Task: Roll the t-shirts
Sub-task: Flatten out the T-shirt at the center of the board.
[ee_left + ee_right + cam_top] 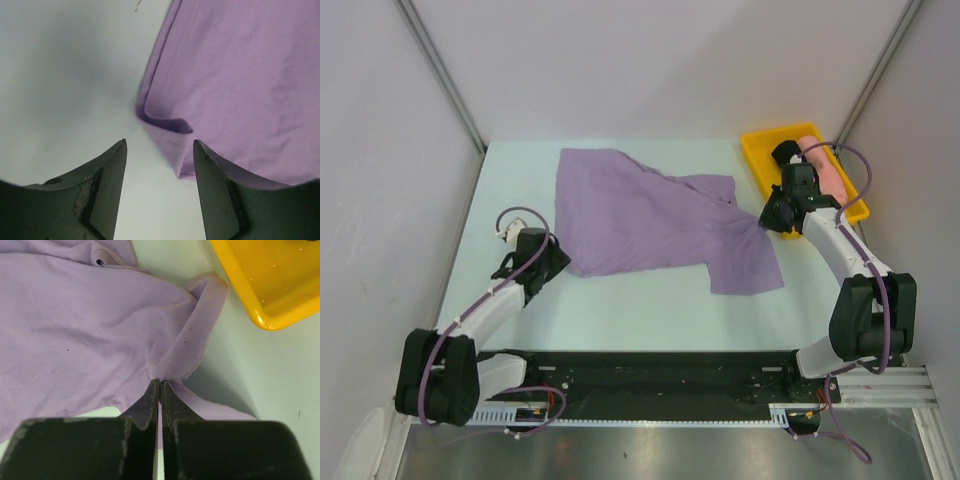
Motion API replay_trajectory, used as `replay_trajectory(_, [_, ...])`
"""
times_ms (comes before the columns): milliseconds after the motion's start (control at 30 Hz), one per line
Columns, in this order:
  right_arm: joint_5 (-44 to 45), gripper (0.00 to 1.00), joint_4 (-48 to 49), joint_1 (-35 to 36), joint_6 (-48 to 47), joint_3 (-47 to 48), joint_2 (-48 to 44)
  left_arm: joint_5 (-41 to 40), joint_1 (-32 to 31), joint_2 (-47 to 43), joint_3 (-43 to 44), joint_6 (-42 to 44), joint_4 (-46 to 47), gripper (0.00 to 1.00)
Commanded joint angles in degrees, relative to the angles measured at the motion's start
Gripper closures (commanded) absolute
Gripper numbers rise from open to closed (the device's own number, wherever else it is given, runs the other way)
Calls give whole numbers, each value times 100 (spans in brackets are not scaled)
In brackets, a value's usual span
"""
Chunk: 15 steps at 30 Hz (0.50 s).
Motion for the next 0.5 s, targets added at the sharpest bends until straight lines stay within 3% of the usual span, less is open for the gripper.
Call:
replay_trajectory(0, [32, 100, 235, 21, -43, -67, -208, -441, -333, 388, 598, 75, 82, 40])
replay_trajectory(333, [-151, 100, 384, 4, -43, -102, -85, -1812, -1019, 1091, 1222, -320, -921, 39])
replay_trajectory(467, [-257, 100, 455, -5, 1, -111, -41, -1972, -1204, 1372, 1363, -513, -1019, 39])
